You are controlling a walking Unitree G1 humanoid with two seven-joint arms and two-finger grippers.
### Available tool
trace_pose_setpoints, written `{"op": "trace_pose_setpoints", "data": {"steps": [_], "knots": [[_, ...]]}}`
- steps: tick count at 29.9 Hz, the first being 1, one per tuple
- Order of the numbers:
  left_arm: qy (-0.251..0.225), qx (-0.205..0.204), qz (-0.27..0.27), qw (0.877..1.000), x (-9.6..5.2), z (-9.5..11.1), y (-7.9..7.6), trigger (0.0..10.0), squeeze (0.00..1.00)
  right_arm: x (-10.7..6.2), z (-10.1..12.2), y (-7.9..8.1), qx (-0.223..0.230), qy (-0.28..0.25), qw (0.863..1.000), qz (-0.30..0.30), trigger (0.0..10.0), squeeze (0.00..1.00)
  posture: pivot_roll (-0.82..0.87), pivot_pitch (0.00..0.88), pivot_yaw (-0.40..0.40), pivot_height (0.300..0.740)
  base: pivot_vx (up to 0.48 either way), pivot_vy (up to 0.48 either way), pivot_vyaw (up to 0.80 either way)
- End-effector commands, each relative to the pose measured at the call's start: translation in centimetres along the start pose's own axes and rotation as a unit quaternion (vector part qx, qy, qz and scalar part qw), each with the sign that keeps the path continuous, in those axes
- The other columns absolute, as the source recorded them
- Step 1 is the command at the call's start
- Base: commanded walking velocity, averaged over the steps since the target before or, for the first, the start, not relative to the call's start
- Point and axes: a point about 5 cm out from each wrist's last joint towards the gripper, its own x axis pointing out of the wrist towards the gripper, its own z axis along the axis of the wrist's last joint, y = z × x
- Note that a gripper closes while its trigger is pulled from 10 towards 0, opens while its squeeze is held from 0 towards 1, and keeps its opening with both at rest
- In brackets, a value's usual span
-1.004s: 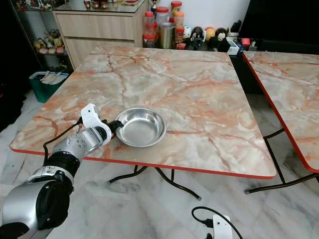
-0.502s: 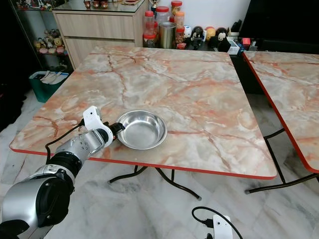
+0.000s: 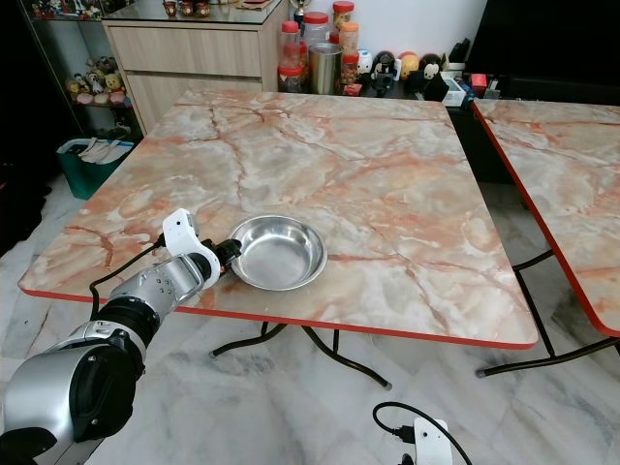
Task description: Setting the table
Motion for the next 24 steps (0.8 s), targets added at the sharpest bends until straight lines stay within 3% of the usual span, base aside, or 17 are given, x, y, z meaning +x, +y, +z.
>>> {"op": "trace_pose_setpoints", "data": {"steps": [1, 9, 10, 11, 17, 24], "knots": [[-0.006, 0.016, -0.001, 1.000, 0.0, 0.7, -0.2, 10.0, 1.00, 0.0, 0.0, -0.1, 0.000, 0.000, 1.000, -0.001, 10.0, 0.00, 0.03, 0.000, -0.006, 0.740, 0.000, 0.000, 0.00], [-0.010, 0.032, 0.008, 0.999, -0.1, 0.9, 0.3, 10.0, 1.00, 0.0, 0.0, -0.2, -0.005, 0.001, 1.000, -0.001, 10.0, 0.00, 0.05, 0.000, -0.016, 0.740, 0.000, 0.000, 0.00], [-0.011, 0.034, 0.007, 0.999, -0.2, 1.0, 0.4, 10.0, 0.91, 0.0, 0.0, -0.2, -0.006, 0.001, 1.000, -0.001, 10.0, 0.00, 0.05, 0.000, -0.016, 0.740, 0.000, 0.000, 0.00], [-0.017, 0.033, 0.006, 0.999, -0.2, 1.3, 0.5, 10.0, 0.00, 0.0, 0.0, -0.2, -0.008, 0.001, 1.000, 0.000, 10.0, 0.00, 0.06, 0.000, -0.019, 0.740, 0.000, 0.000, 0.00], [-0.061, 0.011, -0.023, 0.998, -0.7, 3.3, 0.4, 10.0, 0.00, 0.0, 0.1, -0.2, -0.010, -0.001, 1.000, 0.001, 10.0, 0.00, 0.07, 0.000, -0.026, 0.740, 0.000, 0.000, 0.00], [-0.075, 0.011, -0.036, 0.996, -1.1, 4.1, 0.5, 10.0, 0.00, 0.0, 0.2, -0.1, -0.012, -0.001, 1.000, 0.003, 10.0, 0.00, 0.07, 0.000, -0.029, 0.740, 0.000, 0.000, 0.00]]}}
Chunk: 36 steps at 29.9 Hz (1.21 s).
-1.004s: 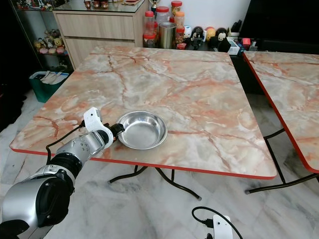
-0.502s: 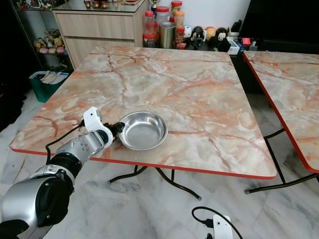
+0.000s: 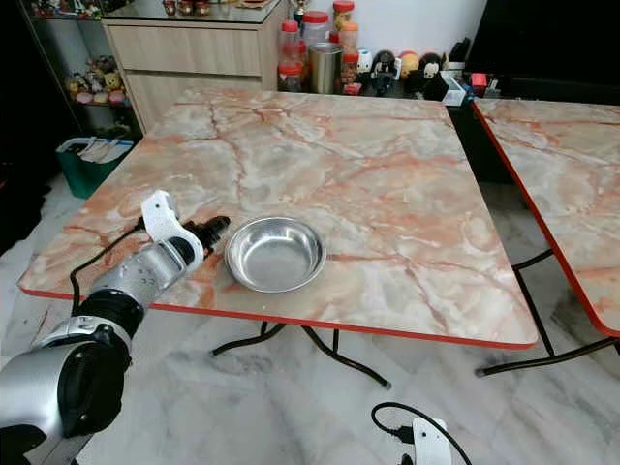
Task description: Setting the table
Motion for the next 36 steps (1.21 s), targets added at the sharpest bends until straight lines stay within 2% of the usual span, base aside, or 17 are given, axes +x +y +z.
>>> {"op": "trace_pose_setpoints", "data": {"steps": [1, 6, 9, 12, 14, 18, 20, 21, 22, 23, 25, 26, 30, 31, 32, 33, 36], "knots": [[-0.007, -0.002, -0.004, 1.000, -0.2, 0.4, 0.3, 10.0, 0.00, 0.0, 0.1, -0.2, -0.002, -0.001, 1.000, -0.001, 10.0, 0.00, 0.07, 0.000, -0.030, 0.740, 0.000, 0.000, 0.00], [-0.106, -0.008, 0.005, 0.994, -1.3, 2.3, 1.6, 10.0, 0.00, 0.0, 0.1, -0.2, -0.001, -0.001, 1.000, -0.002, 10.0, 0.00, 0.07, 0.000, -0.030, 0.740, 0.000, 0.000, 0.00], [-0.200, -0.008, 0.041, 0.979, -3.0, 4.4, 3.7, 10.0, 0.00, 0.0, 0.1, -0.2, -0.001, -0.001, 1.000, -0.002, 10.0, 0.00, 0.07, 0.000, -0.030, 0.740, 0.000, 0.000, 0.00], [-0.240, 0.069, 0.092, 0.964, -4.7, 5.3, 5.9, 10.0, 0.00, 0.0, 0.0, -0.2, 0.000, -0.002, 1.000, -0.002, 10.0, 0.00, 0.07, 0.000, -0.027, 0.740, 0.000, 0.000, 0.00], [-0.253, 0.089, 0.125, 0.955, -5.8, 5.6, 7.5, 10.0, 0.00, 0.0, 0.0, -0.2, 0.000, -0.002, 1.000, -0.003, 10.0, 0.00, 0.07, 0.000, -0.026, 0.740, 0.000, 0.000, 0.00], [-0.292, 0.157, 0.227, 0.916, -9.7, 6.1, 12.1, 10.0, 0.00, 0.0, 0.0, -0.2, 0.001, -0.002, 1.000, -0.003, 10.0, 0.00, 0.08, 0.000, -0.026, 0.740, 0.000, 0.000, 0.00], [-0.307, 0.157, 0.268, 0.900, -11.2, 6.0, 13.8, 10.0, 0.00, 0.0, 0.0, -0.2, 0.000, -0.002, 1.000, -0.003, 10.0, 0.00, 0.08, 0.000, -0.026, 0.740, 0.000, 0.000, 0.00], [-0.307, 0.157, 0.268, 0.900, -11.2, 6.0, 13.8, 10.0, 0.00, 0.0, 0.0, -0.2, 0.000, -0.002, 1.000, -0.003, 10.0, 0.00, 0.08, 0.000, -0.026, 0.740, 0.000, 0.000, 0.00], [-0.309, 0.158, 0.303, 0.888, -12.2, 5.8, 15.0, 10.0, 0.00, 0.0, 0.0, -0.2, 0.000, -0.002, 1.000, -0.002, 10.0, 0.00, 0.08, 0.000, -0.026, 0.740, 0.000, 0.000, 0.00], [-0.299, 0.182, 0.369, 0.861, -13.9, 5.2, 17.0, 10.0, 0.00, 0.0, -0.1, -0.2, -0.001, -0.002, 1.000, -0.002, 10.0, 0.00, 0.08, 0.000, -0.027, 0.740, 0.000, 0.000, 0.00], [-0.270, 0.222, 0.433, 0.831, -15.3, 4.2, 18.8, 10.0, 0.00, 0.0, -0.1, -0.2, -0.001, -0.002, 1.000, -0.001, 10.0, 0.00, 0.08, 0.000, -0.027, 0.740, 0.000, 0.000, 0.00], [-0.243, 0.256, 0.474, 0.806, -16.3, 3.3, 19.8, 10.0, 0.00, 0.0, -0.1, -0.2, -0.002, -0.001, 1.000, -0.001, 10.0, 0.00, 0.09, 0.000, -0.023, 0.740, 0.000, 0.000, 0.00], [-0.166, 0.279, 0.535, 0.780, -17.7, 0.2, 21.9, 10.0, 0.00, 0.0, -0.2, -0.1, -0.001, -0.001, 1.000, 0.000, 10.0, 0.00, 0.08, 0.000, -0.018, 0.740, 0.000, 0.000, 0.00], [-0.166, 0.279, 0.535, 0.780, -17.7, 0.2, 21.9, 10.0, 0.00, 0.0, -0.2, -0.1, -0.001, -0.001, 1.000, 0.000, 10.0, 0.00, 0.08, 0.000, -0.018, 0.740, 0.000, 0.000, 0.00], [-0.116, 0.275, 0.550, 0.780, -18.2, -2.0, 22.8, 10.0, 0.00, -0.1, -0.2, -0.1, 0.000, -0.001, 1.000, 0.000, 10.0, 0.00, 0.08, 0.000, -0.016, 0.740, 0.000, 0.000, 0.00], [-0.098, 0.273, 0.554, 0.780, -18.4, -2.9, 23.1, 10.0, 0.00, -0.1, -0.2, -0.1, 0.000, -0.001, 1.000, 0.000, 10.0, 0.00, 0.07, 0.000, -0.013, 0.740, 0.000, 0.000, 0.00], [-0.087, 0.279, 0.562, 0.774, -18.5, -3.6, 23.3, 10.0, 0.00, -0.1, -0.3, -0.1, 0.000, -0.001, 1.000, 0.000, 10.0, 0.00, 0.07, 0.000, -0.013, 0.740, 0.000, 0.000, 0.00]]}}
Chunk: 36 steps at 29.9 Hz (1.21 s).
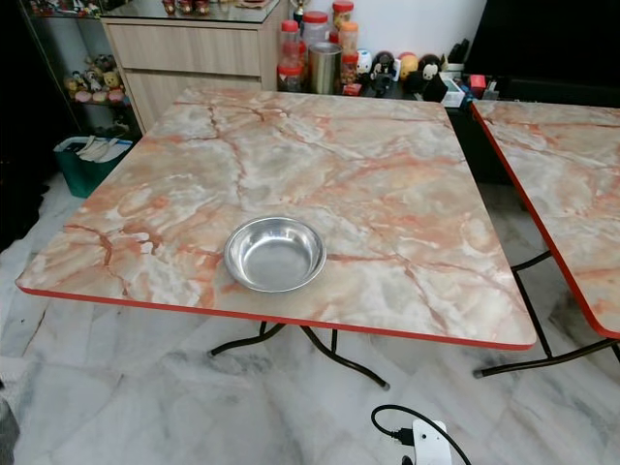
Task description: Setting the table
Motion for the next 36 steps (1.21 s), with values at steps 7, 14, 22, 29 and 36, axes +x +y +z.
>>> {"op": "trace_pose_setpoints", "data": {"steps": [7, 14, 22, 29, 36], "knots": [[0.130, 0.066, -0.209, 0.967, -4.3, -5.7, -5.6, 10.0, 0.00, 0.0, -0.2, 0.1, 0.003, 0.002, 1.000, 0.002, 10.0, 0.00, 0.07, 0.000, -0.007, 0.740, 0.000, 0.000, 0.00], [0.171, 0.085, -0.361, 0.913, -8.6, -7.4, -10.3, 10.0, 0.00, 0.0, 0.0, 0.2, 0.011, 0.001, 1.000, 0.009, 10.0, 0.00, 0.06, 0.000, -0.005, 0.740, 0.000, 0.000, 0.00], [0.187, 0.108, -0.386, 0.897, -10.1, -8.2, -11.4, 10.0, 0.00, 0.0, 0.1, 0.1, 0.007, 0.000, 1.000, 0.010, 10.0, 0.00, 0.03, 0.000, -0.010, 0.740, 0.000, 0.000, 0.00], [0.207, 0.117, -0.378, 0.895, -10.8, -9.4, -11.0, 10.0, 0.00, 0.0, 0.3, 0.1, -0.014, -0.004, 1.000, 0.014, 10.0, 0.00, 0.01, 0.000, -0.003, 0.740, 0.000, -0.403, 0.23], [0.217, 0.123, -0.377, 0.892, -11.4, -10.1, -10.7, 10.0, 0.00, 0.0, 0.2, 0.1, -0.002, -0.002, 1.000, 0.013, 10.0, 0.00, 0.00, 0.000, -0.002, 0.740, 0.000, -0.437, 0.09]]}}
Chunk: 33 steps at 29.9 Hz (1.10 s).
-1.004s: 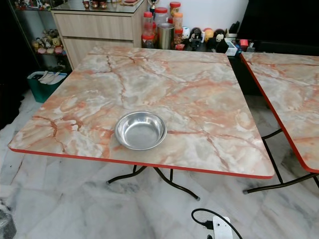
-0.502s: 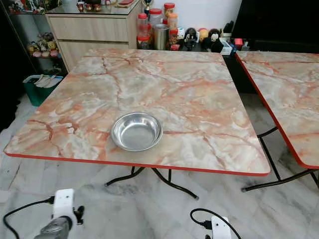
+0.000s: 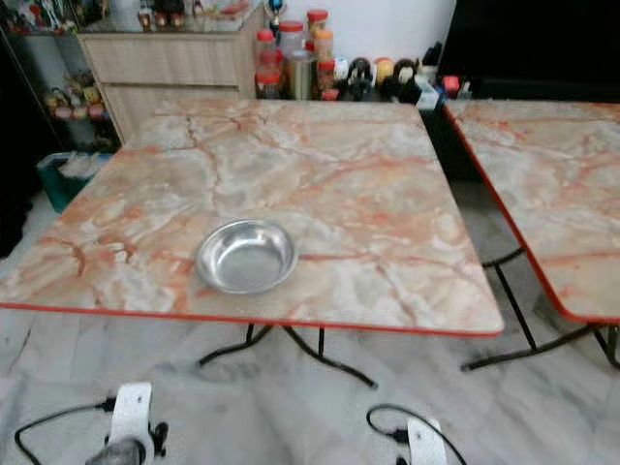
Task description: Setting the table
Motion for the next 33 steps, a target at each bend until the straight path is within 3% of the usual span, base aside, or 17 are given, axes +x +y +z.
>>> {"op": "trace_pose_setpoints", "data": {"steps": [1, 12, 33], "knots": [[0.018, 0.001, 0.004, 1.000, -0.14, -1.00, 0.05, 10.0, 0.00, 0.01, 0.18, -0.18, 0.002, -0.003, 1.000, -0.002, 10.0, 0.00, 0.00, 0.000, -0.002, 0.740, 0.000, -0.431, 0.00], [0.024, 0.001, 0.006, 1.000, -0.17, -1.20, 0.01, 10.0, 0.00, 0.03, 0.22, -0.17, -0.016, 0.001, 1.000, 0.003, 10.0, 0.00, 0.01, 0.000, -0.003, 0.740, 0.000, -0.426, 0.00], [0.032, 0.004, 0.002, 0.999, -0.18, -1.35, -0.17, 10.0, 0.00, -0.03, -0.03, -0.33, -0.014, 0.002, 1.000, 0.001, 10.0, 0.00, 0.00, 0.000, -0.006, 0.740, 0.261, -0.400, 0.04]]}}
